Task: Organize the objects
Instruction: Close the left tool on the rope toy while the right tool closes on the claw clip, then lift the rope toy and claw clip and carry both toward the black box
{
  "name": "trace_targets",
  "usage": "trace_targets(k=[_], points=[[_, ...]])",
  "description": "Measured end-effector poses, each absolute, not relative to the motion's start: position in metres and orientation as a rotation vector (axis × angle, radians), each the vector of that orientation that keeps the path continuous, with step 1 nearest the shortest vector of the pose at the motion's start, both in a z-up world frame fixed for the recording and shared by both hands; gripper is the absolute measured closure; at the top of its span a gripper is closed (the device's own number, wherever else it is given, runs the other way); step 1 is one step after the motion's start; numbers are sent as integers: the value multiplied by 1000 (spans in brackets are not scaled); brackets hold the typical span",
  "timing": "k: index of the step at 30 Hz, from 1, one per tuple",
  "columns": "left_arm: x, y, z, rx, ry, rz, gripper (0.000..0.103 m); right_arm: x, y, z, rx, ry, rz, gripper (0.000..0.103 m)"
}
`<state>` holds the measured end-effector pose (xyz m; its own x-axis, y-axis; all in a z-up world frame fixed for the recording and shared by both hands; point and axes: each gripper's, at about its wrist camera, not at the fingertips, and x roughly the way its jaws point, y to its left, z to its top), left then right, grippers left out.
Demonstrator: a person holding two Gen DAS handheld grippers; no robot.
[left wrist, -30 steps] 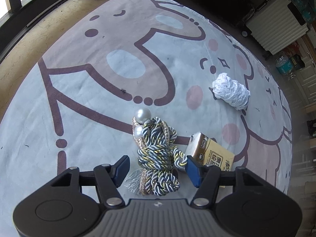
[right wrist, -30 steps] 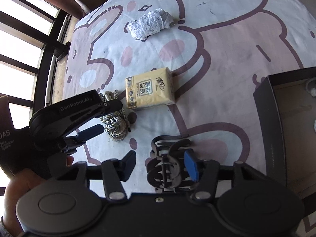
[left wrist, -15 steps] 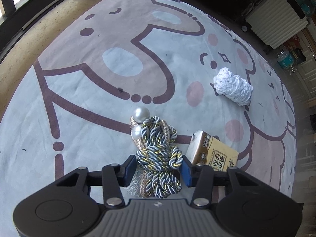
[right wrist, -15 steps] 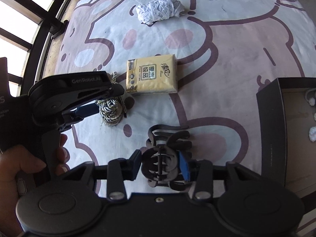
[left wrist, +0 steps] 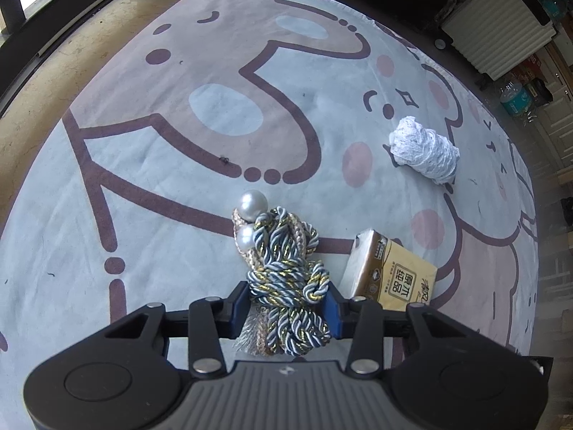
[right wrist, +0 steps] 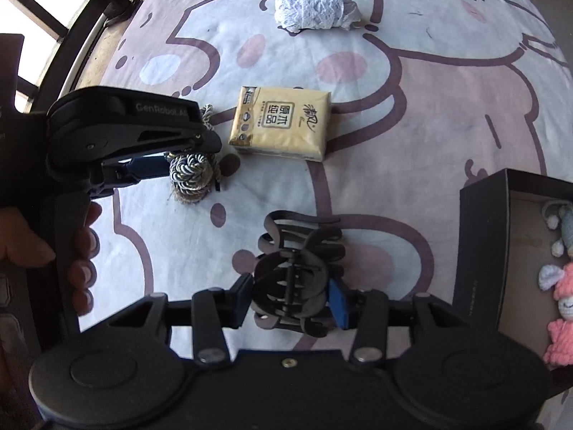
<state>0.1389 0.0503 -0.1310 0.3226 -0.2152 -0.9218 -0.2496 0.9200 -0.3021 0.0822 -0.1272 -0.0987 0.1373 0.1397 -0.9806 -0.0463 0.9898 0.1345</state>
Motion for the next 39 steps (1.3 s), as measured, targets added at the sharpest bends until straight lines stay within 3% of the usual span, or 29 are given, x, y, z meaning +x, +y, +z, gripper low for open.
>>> trace_targets(k=[12,39], points=[[115,50,-126,-250,1347,-80,64,73,-138,-96,-65,1396,189,57],[77,31,-15,-263,1106,-135,65,48,-170,-2,32,1101,150,57]])
